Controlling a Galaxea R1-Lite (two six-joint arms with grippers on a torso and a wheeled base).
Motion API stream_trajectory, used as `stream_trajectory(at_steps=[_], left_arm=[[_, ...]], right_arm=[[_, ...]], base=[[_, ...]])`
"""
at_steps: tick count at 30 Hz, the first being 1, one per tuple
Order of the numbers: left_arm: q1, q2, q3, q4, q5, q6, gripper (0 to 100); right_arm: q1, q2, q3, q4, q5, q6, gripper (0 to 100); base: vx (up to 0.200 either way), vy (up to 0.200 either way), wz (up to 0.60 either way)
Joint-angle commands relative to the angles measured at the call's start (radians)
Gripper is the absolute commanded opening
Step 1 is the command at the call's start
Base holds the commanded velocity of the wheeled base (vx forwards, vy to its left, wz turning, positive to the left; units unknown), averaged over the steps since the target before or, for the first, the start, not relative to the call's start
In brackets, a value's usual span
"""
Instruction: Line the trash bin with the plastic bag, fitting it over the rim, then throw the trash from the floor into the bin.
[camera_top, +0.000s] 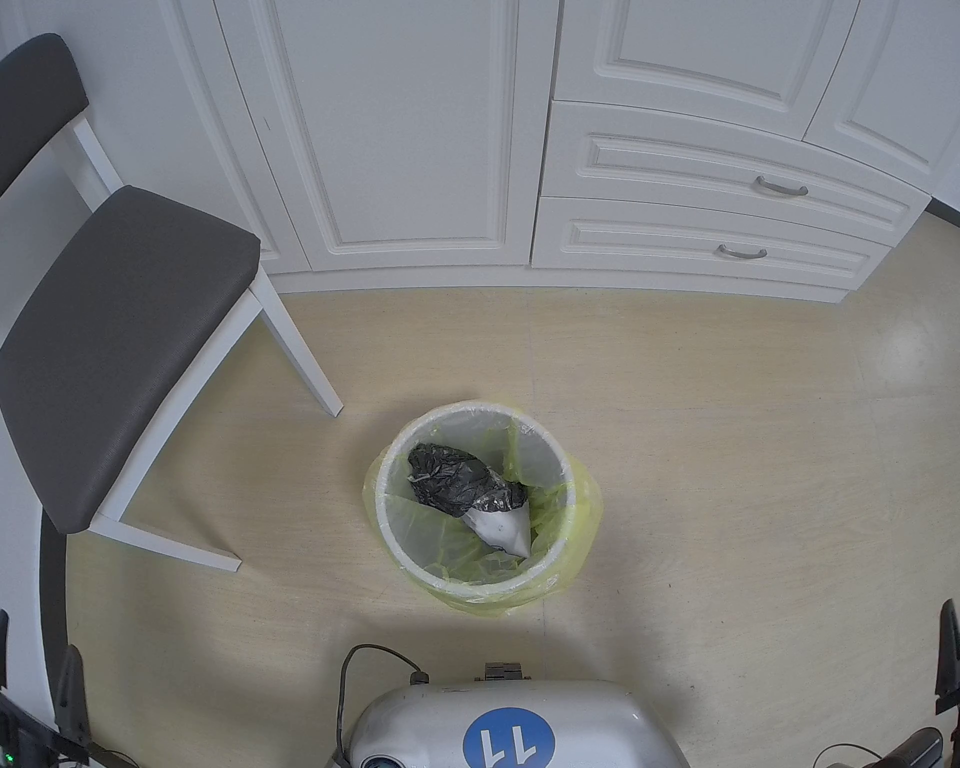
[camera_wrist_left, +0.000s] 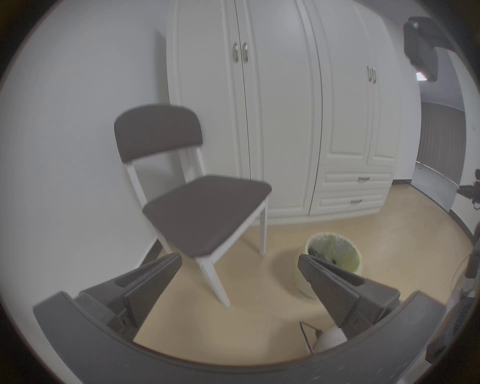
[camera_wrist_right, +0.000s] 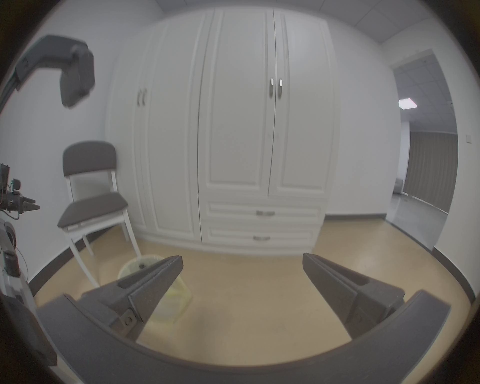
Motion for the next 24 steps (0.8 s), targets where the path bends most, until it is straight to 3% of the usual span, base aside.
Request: stream_trajectory(at_steps=[1,4,9,13,16,19,24], left_arm=[[0.0,-0.013,0.021,0.121,0.0,-0.053,100],[0.0,-0.013,0.024,0.112,0.0,-0.116,100],[0.0,-0.013,0.024,0.114,-0.004,-0.122,100],[0.0,-0.013,0.026,0.137,-0.053,-0.086,100],[0.0,-0.011,0.026,0.152,-0.083,-0.046,100],[0.0,-0.011,0.026,0.152,-0.086,-0.046,100],[0.0,-0.011,0.024,0.15,-0.08,-0.066,100]], right_arm=[[0.001,-0.01,0.023,0.171,-0.061,-0.007,100],[0.001,-0.01,0.023,0.237,-0.068,-0.004,100],[0.001,-0.009,0.023,0.24,-0.064,0.002,100],[0.001,-0.01,0.019,0.288,0.013,0.036,100],[0.001,-0.01,0.016,0.309,0.002,0.053,100],[0.002,-0.01,0.018,0.308,-0.004,0.096,100],[0.001,-0.01,0.021,0.306,-0.019,0.091,100]], base=[[0.0,0.0,0.0],[0.0,0.0,0.0],[0.0,0.0,0.0],[0.0,0.0,0.0],[0.0,0.0,0.0],[0.0,0.0,0.0],[0.0,0.0,0.0]])
